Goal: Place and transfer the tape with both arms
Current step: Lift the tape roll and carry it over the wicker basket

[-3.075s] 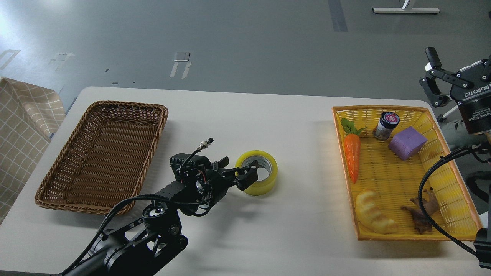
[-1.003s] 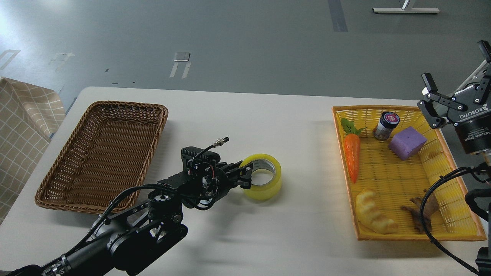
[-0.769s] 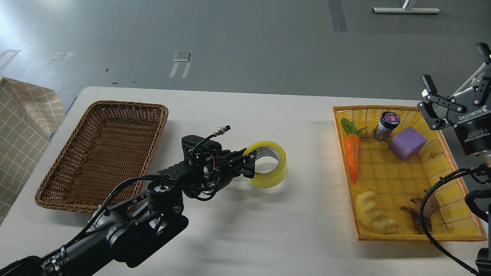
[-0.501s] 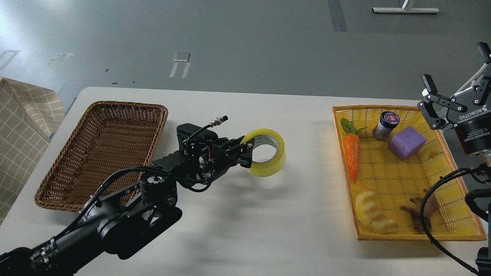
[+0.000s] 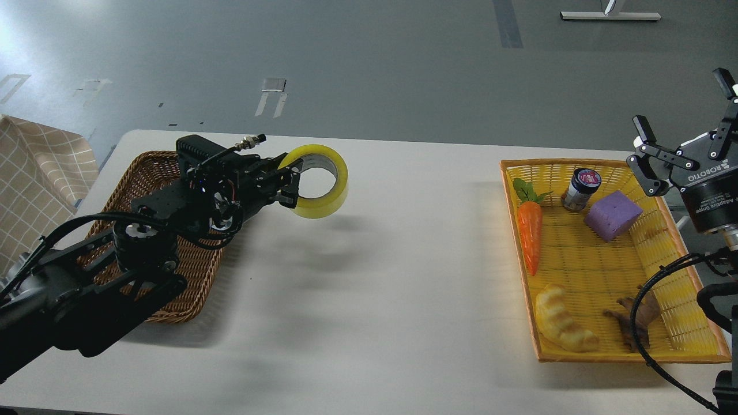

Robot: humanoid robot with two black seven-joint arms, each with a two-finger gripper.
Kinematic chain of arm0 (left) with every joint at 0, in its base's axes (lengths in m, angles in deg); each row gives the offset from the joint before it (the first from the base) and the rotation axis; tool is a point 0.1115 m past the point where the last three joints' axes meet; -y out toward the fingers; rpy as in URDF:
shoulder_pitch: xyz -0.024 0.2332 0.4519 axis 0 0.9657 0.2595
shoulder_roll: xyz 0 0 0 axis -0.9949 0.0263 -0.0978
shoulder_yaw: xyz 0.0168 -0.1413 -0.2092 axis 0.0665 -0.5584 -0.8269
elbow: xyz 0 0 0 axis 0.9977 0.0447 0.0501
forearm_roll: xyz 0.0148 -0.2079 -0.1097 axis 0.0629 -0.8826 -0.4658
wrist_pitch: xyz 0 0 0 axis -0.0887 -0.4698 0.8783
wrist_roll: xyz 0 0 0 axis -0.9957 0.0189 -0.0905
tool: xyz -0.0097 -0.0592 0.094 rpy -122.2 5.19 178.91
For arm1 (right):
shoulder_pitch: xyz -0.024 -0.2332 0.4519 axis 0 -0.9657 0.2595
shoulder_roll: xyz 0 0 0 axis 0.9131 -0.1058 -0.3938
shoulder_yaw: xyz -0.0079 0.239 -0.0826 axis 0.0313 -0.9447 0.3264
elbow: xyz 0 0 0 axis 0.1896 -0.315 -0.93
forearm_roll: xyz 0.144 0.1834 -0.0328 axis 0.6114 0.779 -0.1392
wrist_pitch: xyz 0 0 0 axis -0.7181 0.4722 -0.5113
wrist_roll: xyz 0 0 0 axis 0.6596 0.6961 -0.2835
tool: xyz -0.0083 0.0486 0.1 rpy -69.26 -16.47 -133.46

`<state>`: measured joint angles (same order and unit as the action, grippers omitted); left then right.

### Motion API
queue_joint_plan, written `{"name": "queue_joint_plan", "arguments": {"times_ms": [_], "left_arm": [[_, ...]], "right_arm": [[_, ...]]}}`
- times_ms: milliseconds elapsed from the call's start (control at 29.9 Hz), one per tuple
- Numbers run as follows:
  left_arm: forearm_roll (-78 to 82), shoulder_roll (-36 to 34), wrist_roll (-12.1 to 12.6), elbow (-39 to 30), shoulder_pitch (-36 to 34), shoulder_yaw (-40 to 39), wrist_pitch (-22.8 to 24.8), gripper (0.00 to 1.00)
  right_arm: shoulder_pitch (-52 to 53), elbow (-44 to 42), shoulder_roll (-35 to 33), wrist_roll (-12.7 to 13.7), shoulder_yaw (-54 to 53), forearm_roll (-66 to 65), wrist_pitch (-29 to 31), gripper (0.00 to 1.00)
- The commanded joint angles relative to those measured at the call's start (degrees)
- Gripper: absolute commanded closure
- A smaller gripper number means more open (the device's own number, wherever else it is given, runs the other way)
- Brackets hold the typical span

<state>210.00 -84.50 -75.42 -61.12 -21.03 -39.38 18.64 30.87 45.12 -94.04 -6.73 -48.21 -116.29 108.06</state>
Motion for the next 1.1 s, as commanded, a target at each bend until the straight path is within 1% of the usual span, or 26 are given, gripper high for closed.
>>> {"name": "queue_joint_plan", "arguments": {"times_ms": [0,100,234,401,501,535,602,702,802,969,1036,1070], "left_arm": [[-2.2,-5.5,-0.4,0.1,0.2,-0.8,-1.4,0.82],[-4.0,-8.7,-0.5,0.2,0.4,-0.9,-1.9,0.81],[-8.5,-14.1,-0.8,0.4,0.4,-0.8,-3.9,0.81],[-11.7,-17.9,-0.8,0.7,1.2,-0.5,-5.8,0.81],[-12.7,-20.0,-1.1,1.2,3.2,-0.5,-8.0,0.8],[-13.1,-20.9,-1.9,1.5,4.8,-0.5,-8.9,0.8],[-13.6,-21.9,-2.9,2.2,6.8,-0.5,-10.0,0.8],[-13.6,-22.4,-3.6,5.3,8.8,-0.5,-12.1,0.8],[-13.6,-22.9,-4.4,6.1,10.0,-0.5,-13.3,0.8],[-13.6,-22.7,-4.8,9.0,11.2,-0.5,-14.7,0.8],[-13.6,-22.6,-5.5,10.4,11.4,-0.5,-15.4,0.8],[-13.6,-22.6,-6.4,11.0,11.7,-0.5,-15.7,0.8]], "right_arm": [[0.0,-0.1,0.0,0.0,0.0,-0.2,0.0,0.0],[0.0,-0.6,0.1,0.0,0.0,-0.2,0.0,0.0],[0.2,-1.2,0.1,0.0,0.1,-0.2,0.0,0.0],[0.1,-1.2,0.4,0.0,0.1,-0.3,0.0,0.0],[0.1,-1.3,0.1,0.0,0.7,-0.3,0.0,0.0],[0.1,-1.3,0.1,0.0,0.7,-0.3,0.0,0.0],[0.0,-1.3,0.1,0.0,0.7,-0.3,0.0,0.0],[-0.2,-1.3,0.1,0.0,0.8,-0.3,0.0,0.0],[-0.3,-1.3,0.1,0.0,0.8,-0.3,0.0,0.0],[-0.4,-1.3,0.3,0.0,0.8,-0.3,0.0,0.0],[-0.5,-1.3,0.3,0.0,0.9,-0.3,0.0,0.0],[-0.6,-1.3,0.3,0.0,0.9,-0.3,0.0,0.0]]}}
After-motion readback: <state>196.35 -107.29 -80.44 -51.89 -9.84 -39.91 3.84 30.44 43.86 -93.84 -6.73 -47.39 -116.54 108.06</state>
